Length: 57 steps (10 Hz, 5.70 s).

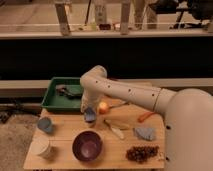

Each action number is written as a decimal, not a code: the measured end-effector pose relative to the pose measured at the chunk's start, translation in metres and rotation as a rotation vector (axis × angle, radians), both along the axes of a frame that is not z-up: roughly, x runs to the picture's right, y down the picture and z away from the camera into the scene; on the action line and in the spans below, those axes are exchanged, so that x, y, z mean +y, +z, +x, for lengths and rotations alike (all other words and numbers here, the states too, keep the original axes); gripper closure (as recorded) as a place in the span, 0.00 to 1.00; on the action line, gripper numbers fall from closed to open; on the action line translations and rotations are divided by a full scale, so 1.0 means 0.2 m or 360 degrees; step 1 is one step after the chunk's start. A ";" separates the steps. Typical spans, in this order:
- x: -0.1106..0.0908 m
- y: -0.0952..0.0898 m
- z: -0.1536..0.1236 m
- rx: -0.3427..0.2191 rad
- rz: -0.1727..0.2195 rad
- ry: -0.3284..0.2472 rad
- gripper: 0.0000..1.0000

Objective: Place sponge in metal cup

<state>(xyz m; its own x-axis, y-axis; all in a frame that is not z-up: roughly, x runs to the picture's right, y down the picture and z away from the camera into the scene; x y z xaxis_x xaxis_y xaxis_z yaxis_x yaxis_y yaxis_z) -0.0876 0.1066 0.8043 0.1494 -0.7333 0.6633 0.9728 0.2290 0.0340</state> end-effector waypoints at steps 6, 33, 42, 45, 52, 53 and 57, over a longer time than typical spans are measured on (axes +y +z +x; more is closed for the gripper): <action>0.02 -0.01 0.00 -0.0013 -0.0150 -0.0066 1.00; 0.07 0.02 -0.01 0.0008 -0.0235 -0.0140 0.20; 0.06 0.02 -0.01 0.0029 -0.0220 -0.0157 0.20; 0.06 0.02 -0.01 0.0032 -0.0216 -0.0153 0.20; 0.06 0.02 -0.01 0.0031 -0.0217 -0.0154 0.20; 0.06 0.02 -0.01 0.0031 -0.0217 -0.0153 0.20; 0.07 0.02 -0.01 0.0031 -0.0218 -0.0154 0.20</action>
